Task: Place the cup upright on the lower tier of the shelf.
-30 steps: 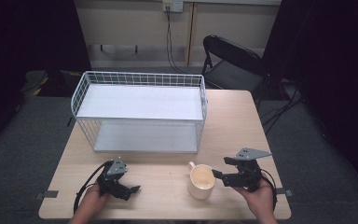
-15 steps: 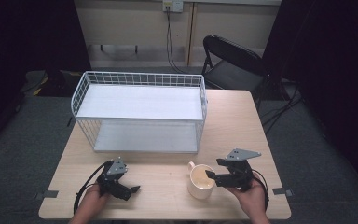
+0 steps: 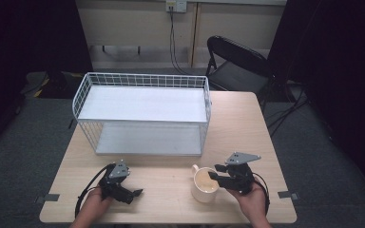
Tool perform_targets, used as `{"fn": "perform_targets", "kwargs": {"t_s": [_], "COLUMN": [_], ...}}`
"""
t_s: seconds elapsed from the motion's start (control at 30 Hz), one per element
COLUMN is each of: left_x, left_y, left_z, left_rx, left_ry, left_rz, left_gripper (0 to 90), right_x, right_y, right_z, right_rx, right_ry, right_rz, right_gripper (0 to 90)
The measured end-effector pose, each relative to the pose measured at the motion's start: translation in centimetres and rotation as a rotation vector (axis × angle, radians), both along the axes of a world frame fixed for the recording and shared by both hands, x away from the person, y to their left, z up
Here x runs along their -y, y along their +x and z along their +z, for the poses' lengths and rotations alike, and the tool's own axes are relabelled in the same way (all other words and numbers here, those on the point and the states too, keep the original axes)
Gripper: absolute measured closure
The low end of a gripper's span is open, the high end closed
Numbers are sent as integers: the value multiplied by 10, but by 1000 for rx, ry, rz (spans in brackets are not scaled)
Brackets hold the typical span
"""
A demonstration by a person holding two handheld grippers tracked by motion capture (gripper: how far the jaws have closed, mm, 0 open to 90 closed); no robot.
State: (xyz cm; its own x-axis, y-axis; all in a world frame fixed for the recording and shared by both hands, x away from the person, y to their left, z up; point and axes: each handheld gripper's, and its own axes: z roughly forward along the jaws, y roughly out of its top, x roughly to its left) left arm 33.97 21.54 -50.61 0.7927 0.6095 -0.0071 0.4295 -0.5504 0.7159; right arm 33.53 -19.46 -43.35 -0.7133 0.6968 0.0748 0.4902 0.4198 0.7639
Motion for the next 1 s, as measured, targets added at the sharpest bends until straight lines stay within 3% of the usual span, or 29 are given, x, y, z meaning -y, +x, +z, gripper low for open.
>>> {"fn": "perform_targets", "kwargs": {"t_s": [0.2, 0.7, 0.83, 1.0], "left_x": [0, 0, 0, 0], "left_y": [0, 0, 0, 0], "left_z": [0, 0, 0, 0], "left_rx": [0, 0, 0, 0], "left_ry": [0, 0, 0, 0], "left_rz": [0, 0, 0, 0], "left_gripper": [0, 0, 0, 0], "right_x": [1, -6, -5, -7], "right_y": [2, 0, 1, -2], "right_z": [-4, -12, -13, -12], "right_rx": [-19, -18, -20, 13], "right_ry": [32, 17, 36, 1], "right_rz": [-5, 10, 7, 16], "right_gripper": [665, 737, 772, 790]}}
